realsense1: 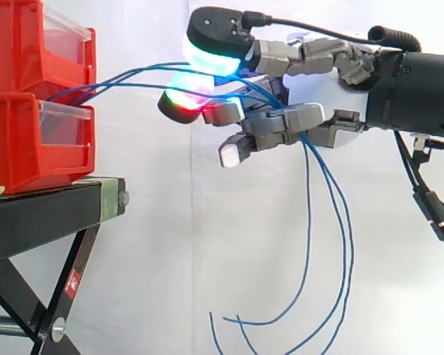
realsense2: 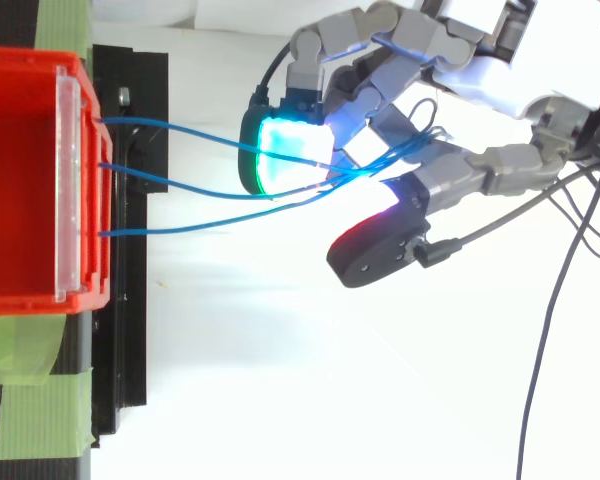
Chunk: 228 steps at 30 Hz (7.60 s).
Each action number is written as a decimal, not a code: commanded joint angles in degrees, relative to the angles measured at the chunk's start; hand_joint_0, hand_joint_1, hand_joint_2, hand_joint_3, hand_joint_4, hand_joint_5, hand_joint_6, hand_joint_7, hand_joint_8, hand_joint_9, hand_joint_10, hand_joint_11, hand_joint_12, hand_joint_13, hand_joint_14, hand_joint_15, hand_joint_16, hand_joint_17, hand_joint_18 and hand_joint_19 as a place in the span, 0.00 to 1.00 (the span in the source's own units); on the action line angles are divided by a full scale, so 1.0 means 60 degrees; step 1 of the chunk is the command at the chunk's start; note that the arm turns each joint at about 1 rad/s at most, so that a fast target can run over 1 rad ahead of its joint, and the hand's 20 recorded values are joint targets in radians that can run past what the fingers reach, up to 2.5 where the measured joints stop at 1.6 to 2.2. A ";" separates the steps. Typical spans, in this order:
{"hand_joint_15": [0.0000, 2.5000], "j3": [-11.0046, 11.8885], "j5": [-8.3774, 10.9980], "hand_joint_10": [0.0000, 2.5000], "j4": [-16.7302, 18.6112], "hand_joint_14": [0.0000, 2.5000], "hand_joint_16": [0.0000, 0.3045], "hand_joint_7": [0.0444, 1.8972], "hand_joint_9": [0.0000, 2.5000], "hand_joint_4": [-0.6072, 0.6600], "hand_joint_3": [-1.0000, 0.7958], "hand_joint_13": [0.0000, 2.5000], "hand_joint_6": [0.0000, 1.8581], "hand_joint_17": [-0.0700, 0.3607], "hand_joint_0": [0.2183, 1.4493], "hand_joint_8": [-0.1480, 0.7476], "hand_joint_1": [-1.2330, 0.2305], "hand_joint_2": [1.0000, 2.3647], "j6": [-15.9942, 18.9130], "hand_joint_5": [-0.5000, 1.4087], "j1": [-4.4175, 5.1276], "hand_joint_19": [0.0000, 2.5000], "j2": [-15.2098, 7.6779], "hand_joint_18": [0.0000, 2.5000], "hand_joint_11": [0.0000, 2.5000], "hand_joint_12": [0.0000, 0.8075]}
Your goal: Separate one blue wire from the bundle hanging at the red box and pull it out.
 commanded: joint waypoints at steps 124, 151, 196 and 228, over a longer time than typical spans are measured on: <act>0.33 0.0000 0.0015 0.00 0.0009 0.71 0.15 0.67 0.53 0.36 0.57 0.48 0.40 0.40 0.30 0.46 0.32 0.03 -0.0027 0.21 0.0029 0.34 0.0000 0.30 0.72 0.40; 0.54 0.0000 0.0000 0.01 -0.0020 0.01 0.15 0.69 0.50 0.36 0.56 0.41 0.39 0.41 0.31 0.48 0.31 0.02 -0.1228 0.22 0.0029 0.31 0.0000 0.23 0.68 0.50; 0.33 0.0000 0.0073 0.01 -0.0196 0.01 0.16 0.69 0.47 0.33 0.55 0.27 0.38 0.42 0.31 0.48 0.31 0.02 -0.3821 0.21 0.0029 0.28 0.0557 0.20 0.59 0.51; 0.34 0.0000 0.0058 0.01 -0.2071 0.01 0.16 0.66 0.49 0.32 0.57 0.29 0.40 0.42 0.31 0.48 0.31 0.02 -0.3821 0.21 0.0029 0.28 0.0557 0.22 0.62 0.50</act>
